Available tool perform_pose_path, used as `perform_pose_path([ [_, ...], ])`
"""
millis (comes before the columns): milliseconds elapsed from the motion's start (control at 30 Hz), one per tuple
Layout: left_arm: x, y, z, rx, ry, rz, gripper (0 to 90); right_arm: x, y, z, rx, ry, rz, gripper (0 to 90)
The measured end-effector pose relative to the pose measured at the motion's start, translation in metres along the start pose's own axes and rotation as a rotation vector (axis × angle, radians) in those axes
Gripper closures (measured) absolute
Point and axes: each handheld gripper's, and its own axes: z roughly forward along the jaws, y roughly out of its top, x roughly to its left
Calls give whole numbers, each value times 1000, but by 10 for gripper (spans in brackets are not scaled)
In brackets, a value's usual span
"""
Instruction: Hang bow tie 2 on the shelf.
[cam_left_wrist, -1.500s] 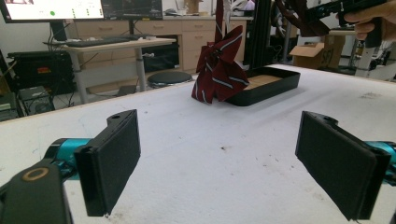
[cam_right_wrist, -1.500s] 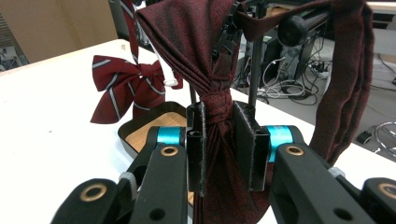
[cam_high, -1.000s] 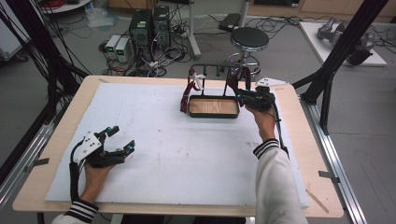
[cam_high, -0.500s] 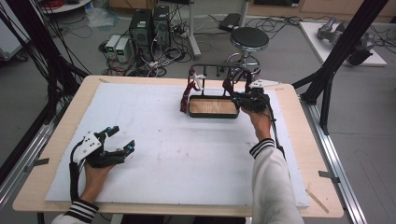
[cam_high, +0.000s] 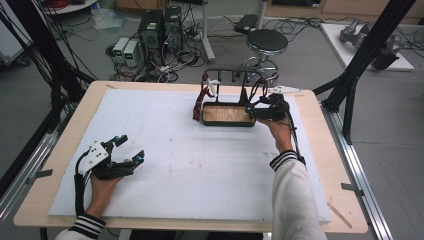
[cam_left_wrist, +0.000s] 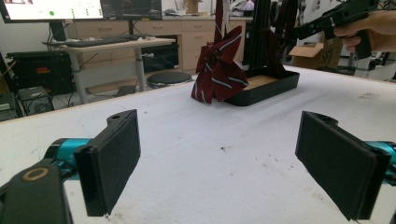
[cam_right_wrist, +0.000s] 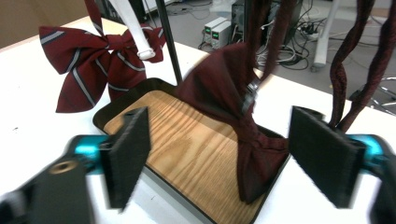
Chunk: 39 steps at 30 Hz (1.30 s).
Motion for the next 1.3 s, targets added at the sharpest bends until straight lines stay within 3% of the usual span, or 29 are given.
perform_pose_path([
  [300,0,0,0,-1,1,-3,144,7,2,-9,-14,92,26,123],
  [400,1,0,0,-4,2,-14,144,12,-2,-16,-35,97,46,121],
  [600,0,0,0,-3,0,-6,144,29,-14,-47,-95,76,50,118],
  [633,1,0,0,-4,0,-7,144,35,-19,-59,-100,50,30,117],
  [700,1,0,0,-3,0,-7,144,39,-22,-64,-106,43,19,118],
  [800,1,0,0,-4,2,-8,144,54,-41,-83,-136,42,28,116],
  [833,1,0,0,-4,2,-8,143,58,-46,-87,-152,26,11,116],
  [1067,0,0,-1,-6,-2,-7,143,76,-76,-110,-223,-3,-8,116],
  [1200,0,0,-1,-9,-4,-6,143,88,-100,-124,-265,-48,-61,116],
  [1300,0,0,-1,-10,-4,-6,144,92,-109,-128,-270,-68,-67,116],
])
